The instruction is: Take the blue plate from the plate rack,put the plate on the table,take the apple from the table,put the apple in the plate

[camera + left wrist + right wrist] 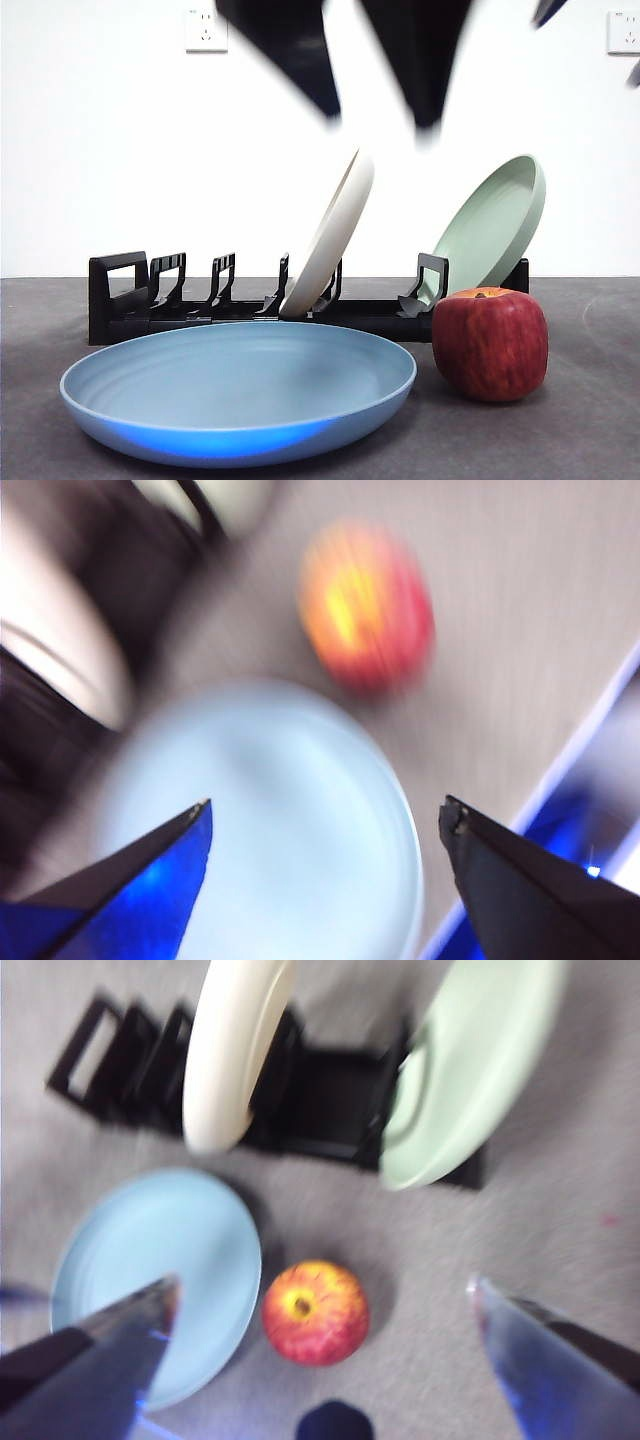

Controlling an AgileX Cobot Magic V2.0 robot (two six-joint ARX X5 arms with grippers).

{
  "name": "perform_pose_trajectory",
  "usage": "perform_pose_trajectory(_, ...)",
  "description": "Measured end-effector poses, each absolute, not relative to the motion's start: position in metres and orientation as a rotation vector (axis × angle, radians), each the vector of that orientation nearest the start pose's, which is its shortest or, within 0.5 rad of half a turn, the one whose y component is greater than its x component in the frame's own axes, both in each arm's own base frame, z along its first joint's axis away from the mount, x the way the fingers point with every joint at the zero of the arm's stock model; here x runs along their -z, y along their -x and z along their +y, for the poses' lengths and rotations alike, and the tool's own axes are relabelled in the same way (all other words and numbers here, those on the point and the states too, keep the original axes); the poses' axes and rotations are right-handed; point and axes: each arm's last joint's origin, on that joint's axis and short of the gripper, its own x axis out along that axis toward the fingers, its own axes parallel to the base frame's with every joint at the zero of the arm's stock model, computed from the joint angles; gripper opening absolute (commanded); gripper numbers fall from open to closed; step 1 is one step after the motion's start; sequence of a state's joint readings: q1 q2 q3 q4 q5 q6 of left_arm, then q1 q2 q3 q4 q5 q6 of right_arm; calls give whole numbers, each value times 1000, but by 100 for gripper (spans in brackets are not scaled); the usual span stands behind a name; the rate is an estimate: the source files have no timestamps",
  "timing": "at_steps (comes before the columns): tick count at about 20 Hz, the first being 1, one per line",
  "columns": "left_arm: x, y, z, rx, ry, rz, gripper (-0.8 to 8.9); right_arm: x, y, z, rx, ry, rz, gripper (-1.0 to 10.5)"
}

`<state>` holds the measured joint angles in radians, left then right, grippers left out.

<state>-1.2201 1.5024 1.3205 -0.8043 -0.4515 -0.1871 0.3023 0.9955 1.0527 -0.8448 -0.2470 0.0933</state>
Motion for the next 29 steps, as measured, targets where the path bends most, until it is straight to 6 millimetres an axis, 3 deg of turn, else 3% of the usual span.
perform_pose_trajectory(3, -354, -113, -249, 559, -449, 572, 377, -313, -190, 83, -476, 26, 912, 534)
perform_pose_trajectory(9, -420, -90, -156, 403, -223, 339, 377, -266, -219, 131, -544, 145, 1084, 534)
perform_pose_trajectory(12, -438, -75, -118, 348, -131, 252, 377, -239, -233, 145, -535, 186, 1170, 534)
perform_pose_trajectory(16, -446, -62, -84, 276, -80, 195, 377, -206, -246, 154, -509, 225, 1285, 532)
perform_pose_trajectory(18, -447, -57, -73, 229, -77, 181, 377, -194, -250, 157, -501, 234, 1323, 490)
perform_pose_trajectory(22, -443, -55, -67, 213, -110, 196, 377, -189, -252, 159, -504, 236, 1334, -10)
perform_pose_trajectory(26, -442, -56, -68, 211, -131, 208, 377, -191, -250, 159, -502, 235, 1337, -12)
perform_pose_trajectory(29, -442, -55, -68, 211, -130, 208, 377, -209, -240, 161, -513, 207, 1286, -12)
